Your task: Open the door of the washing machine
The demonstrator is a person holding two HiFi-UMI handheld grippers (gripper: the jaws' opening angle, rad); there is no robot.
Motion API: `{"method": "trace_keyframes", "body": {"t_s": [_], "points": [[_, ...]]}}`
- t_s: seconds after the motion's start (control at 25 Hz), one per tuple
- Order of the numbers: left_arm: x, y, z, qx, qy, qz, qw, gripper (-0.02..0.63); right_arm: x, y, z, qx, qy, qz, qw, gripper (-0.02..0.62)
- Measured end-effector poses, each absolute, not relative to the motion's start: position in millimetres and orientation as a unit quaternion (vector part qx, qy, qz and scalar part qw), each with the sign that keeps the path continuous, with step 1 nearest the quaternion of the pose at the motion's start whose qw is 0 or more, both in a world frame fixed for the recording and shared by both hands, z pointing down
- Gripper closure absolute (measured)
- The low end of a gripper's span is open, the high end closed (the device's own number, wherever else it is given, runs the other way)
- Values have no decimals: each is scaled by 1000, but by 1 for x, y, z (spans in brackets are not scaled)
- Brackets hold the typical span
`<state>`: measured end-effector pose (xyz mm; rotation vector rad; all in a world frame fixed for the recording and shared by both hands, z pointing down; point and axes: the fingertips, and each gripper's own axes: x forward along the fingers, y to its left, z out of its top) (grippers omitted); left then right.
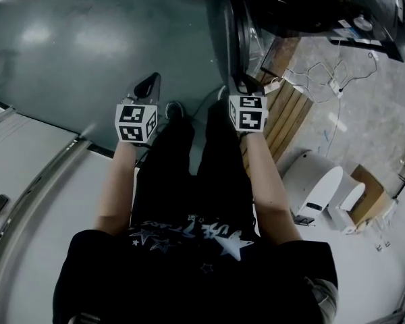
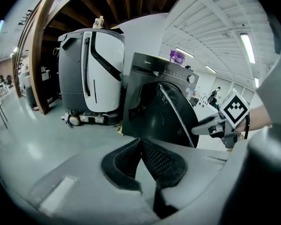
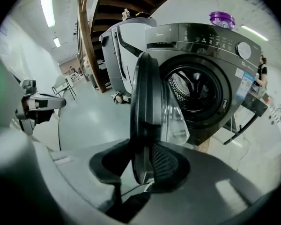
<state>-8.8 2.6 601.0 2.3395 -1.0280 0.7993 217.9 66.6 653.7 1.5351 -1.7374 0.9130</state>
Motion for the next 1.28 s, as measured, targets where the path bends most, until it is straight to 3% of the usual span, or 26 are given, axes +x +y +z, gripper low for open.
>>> {"method": "trace_keyframes", "body": {"t_s": [0.64, 1.28], "points": [[-142, 20, 611, 817, -443, 265, 257, 595, 70, 32, 654, 566, -673, 383, 283, 474], [-219, 28, 617, 743, -549, 257, 285, 595, -54, -53, 653, 517, -701, 447, 205, 466]]}}
